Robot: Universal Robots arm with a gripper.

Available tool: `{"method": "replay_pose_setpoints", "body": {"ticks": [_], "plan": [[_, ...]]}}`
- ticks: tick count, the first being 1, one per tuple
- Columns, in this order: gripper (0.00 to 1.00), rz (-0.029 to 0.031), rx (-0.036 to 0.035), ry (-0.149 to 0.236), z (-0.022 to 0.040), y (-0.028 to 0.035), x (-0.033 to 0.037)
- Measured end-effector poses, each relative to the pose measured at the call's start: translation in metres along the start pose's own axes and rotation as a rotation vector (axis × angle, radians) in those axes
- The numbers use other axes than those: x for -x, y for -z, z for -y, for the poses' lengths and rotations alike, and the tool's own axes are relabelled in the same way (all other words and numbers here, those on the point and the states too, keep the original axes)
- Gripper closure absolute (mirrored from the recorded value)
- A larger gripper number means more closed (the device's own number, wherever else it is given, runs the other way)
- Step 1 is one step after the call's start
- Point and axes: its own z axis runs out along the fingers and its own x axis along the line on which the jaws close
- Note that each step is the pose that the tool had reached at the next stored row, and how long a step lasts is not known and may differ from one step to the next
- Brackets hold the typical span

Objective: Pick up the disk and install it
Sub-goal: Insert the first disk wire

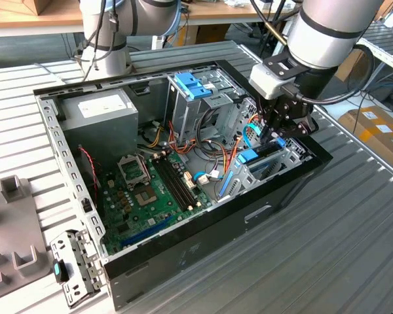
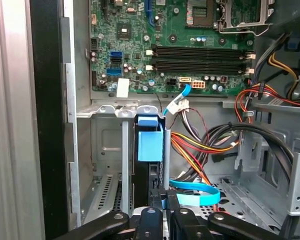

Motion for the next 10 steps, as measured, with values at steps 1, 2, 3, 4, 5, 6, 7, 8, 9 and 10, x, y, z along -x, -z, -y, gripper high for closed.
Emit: {"method": "replay_pose_setpoints", "body": {"ticks": [1,2,3,4,5,6,7,8,9,10], "plan": [[0.84,0.0118,-0.0013,-0.002,-0.0005,0.0000,-0.0017],[0.84,0.0174,-0.0017,-0.002,-0.0007,0.0002,-0.0029],[0.84,0.0216,-0.0020,-0.003,-0.0008,0.0003,-0.0044],[0.84,0.0243,-0.0021,-0.003,-0.0009,0.0003,-0.0061],[0.84,0.0252,-0.0021,-0.004,-0.0009,0.0004,-0.0065],[0.84,0.0258,-0.0021,-0.004,-0.0009,0.0003,-0.0065],[0.84,0.0259,-0.0021,-0.004,-0.0009,-0.0002,-0.0066],[0.84,0.0258,-0.0021,-0.004,-0.0010,-0.0006,-0.0067],[0.84,0.0257,-0.0021,-0.004,-0.0011,-0.0010,-0.0067],[0.84,0.0256,-0.0021,-0.004,-0.0011,-0.0010,-0.0067]]}}
